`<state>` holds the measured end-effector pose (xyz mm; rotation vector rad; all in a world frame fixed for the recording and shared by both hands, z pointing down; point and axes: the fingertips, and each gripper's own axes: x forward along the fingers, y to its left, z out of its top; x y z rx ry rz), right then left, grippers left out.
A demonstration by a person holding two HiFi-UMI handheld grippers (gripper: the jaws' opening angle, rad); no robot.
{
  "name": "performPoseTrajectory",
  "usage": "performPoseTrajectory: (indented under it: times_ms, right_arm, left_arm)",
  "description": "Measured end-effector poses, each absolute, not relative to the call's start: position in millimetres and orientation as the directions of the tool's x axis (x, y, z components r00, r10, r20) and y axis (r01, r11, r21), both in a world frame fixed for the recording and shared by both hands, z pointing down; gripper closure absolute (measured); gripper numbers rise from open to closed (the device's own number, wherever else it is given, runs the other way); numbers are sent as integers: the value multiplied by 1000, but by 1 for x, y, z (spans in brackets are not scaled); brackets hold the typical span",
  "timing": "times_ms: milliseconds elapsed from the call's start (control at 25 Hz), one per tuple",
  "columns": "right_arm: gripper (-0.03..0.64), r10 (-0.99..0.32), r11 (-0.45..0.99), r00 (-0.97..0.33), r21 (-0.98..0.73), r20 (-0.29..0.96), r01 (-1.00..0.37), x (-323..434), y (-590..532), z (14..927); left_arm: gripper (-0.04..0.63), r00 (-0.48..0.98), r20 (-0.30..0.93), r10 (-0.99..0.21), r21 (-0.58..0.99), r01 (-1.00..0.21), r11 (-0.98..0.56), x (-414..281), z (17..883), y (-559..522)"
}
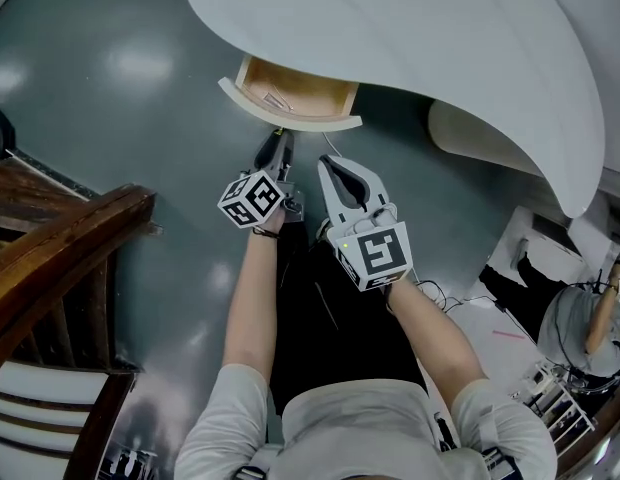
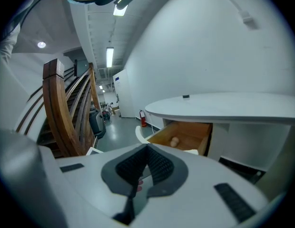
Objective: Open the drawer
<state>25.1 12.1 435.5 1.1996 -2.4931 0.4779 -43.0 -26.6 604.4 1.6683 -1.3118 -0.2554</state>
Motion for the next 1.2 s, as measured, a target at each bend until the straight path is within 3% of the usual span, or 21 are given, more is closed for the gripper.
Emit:
performPoseTrajectory:
  times_ms: [1200]
  right_arm:
    - [604, -604, 674, -664, -162, 441, -721, -8, 80, 428]
  left_arm:
    - [491, 359, 401, -843, 762, -641, 89, -65, 608, 53]
